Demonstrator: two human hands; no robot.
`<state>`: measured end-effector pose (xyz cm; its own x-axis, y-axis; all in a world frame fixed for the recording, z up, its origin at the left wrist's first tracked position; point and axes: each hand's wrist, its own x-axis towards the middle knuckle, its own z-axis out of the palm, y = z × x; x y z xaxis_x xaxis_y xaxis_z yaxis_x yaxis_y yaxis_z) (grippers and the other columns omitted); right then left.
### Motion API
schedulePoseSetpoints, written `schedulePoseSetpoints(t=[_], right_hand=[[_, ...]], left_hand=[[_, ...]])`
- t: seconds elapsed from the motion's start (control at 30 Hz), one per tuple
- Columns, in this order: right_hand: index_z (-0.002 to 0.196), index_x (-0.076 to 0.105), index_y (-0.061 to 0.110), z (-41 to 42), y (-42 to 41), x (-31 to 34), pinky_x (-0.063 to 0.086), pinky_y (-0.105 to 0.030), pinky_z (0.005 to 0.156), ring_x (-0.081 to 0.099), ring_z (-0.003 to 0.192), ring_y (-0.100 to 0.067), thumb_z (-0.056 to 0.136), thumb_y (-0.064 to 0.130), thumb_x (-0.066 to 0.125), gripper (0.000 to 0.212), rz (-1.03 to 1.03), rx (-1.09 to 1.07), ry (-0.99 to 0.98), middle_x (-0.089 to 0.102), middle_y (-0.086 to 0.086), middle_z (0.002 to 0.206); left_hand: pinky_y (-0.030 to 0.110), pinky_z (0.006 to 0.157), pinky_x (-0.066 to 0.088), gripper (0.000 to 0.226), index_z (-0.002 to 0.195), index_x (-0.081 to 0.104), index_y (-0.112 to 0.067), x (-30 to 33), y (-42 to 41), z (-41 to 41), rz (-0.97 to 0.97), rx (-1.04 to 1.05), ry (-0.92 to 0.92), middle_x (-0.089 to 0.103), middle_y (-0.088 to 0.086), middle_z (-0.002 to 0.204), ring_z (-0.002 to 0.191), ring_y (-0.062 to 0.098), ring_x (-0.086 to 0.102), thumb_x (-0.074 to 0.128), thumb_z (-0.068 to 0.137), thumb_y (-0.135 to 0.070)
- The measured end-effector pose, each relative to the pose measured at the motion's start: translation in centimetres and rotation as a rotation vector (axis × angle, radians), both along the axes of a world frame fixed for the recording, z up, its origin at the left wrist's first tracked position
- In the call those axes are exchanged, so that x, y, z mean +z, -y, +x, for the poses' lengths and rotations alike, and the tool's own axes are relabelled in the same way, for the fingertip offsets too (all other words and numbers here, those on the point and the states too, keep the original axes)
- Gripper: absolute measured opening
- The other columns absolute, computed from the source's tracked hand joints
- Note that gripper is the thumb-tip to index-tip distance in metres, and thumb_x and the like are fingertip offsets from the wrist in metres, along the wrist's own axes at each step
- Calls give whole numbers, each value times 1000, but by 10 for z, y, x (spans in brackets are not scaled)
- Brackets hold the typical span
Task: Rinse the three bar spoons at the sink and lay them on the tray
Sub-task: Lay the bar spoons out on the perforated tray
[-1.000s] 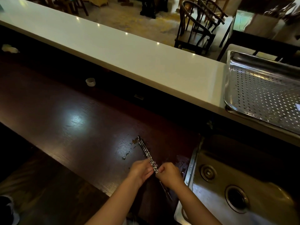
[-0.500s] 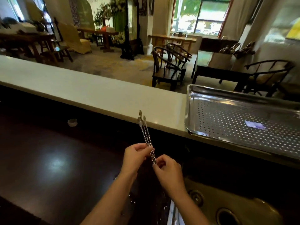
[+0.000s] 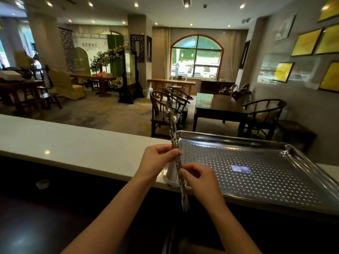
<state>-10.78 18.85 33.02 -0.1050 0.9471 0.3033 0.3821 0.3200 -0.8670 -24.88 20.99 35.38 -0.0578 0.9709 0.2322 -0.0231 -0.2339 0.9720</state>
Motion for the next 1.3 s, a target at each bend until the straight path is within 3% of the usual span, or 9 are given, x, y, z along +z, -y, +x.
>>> schedulePoseSetpoints(t=[0.13, 0.3, 0.4, 0.5, 0.6, 0.7, 0.93, 1.03, 1.3], right_hand=[[74, 66, 29, 30, -9, 16, 53, -17, 59, 67, 69, -8, 78, 11, 70, 18, -7, -20, -78, 71, 2, 75], [69, 66, 25, 55, -19, 14, 53, -17, 59, 64, 57, -5, 76, 12, 72, 16, 1, -45, -40, 67, 5, 66], [66, 65, 26, 69, -27, 12, 56, -24, 63, 64, 58, -6, 77, 13, 71, 18, -44, -57, -10, 67, 4, 64], [66, 65, 26, 85, -44, 11, 47, -14, 50, 60, 49, 1, 78, 14, 70, 18, -81, -104, -4, 66, 5, 59], [69, 67, 17, 100, -72, 11, 46, -14, 47, 58, 46, 0, 80, 10, 67, 13, -223, -142, -73, 67, 0, 63], [75, 66, 3, 112, -106, 3, 47, -19, 50, 58, 53, -9, 81, 5, 65, 6, -374, -199, -144, 65, -6, 66], [78, 63, 0, 115, -160, -38, 55, -29, 64, 57, 54, -14, 79, 5, 68, 7, -519, -370, 131, 64, -9, 69], [85, 62, 2, 112, -170, -50, 58, -33, 74, 62, 68, -19, 80, 10, 68, 11, -500, -428, 268, 63, -8, 77], [91, 64, 2, 109, -185, -69, 54, -32, 67, 62, 80, -23, 79, 5, 67, 13, -458, -458, 445, 66, -11, 94]], left_hand=[[22, 75, 57, 9, 82, 75, -14, 16, -11, 23, 30, -66, -63, 76, 1, 79, 81, 13, 71, 66, 80, -11], [12, 63, 53, 10, 83, 74, -15, 16, -22, 48, 25, -79, -82, 76, 0, 77, 75, 8, 71, 65, 81, -10], [14, 63, 52, 9, 81, 74, -14, 6, -29, 59, -24, -21, -27, 75, 1, 80, 78, 11, 70, 67, 80, -11], [11, 59, 51, 6, 76, 75, -14, -4, -36, 64, -97, 43, 13, 75, -1, 81, 74, 7, 69, 70, 77, -12], [8, 54, 50, 5, 79, 74, -11, -11, -43, 63, -153, 84, 22, 73, 1, 81, 64, 1, 68, 69, 78, -11], [9, 55, 51, 7, 78, 74, -10, -12, -48, 61, -167, 96, 35, 73, 6, 84, 70, 6, 67, 67, 80, -9], [8, 52, 49, 9, 79, 75, -5, -10, -56, 58, -192, 90, 8, 73, 1, 73, 63, 4, 62, 69, 79, -12], [8, 51, 48, 9, 78, 75, -7, -11, -58, 57, -200, 85, 0, 74, 1, 74, 63, 5, 62, 68, 79, -13], [11, 56, 52, 11, 72, 76, -10, -15, -63, 58, -222, 45, -9, 74, 6, 78, 72, 14, 63, 69, 79, -13]])
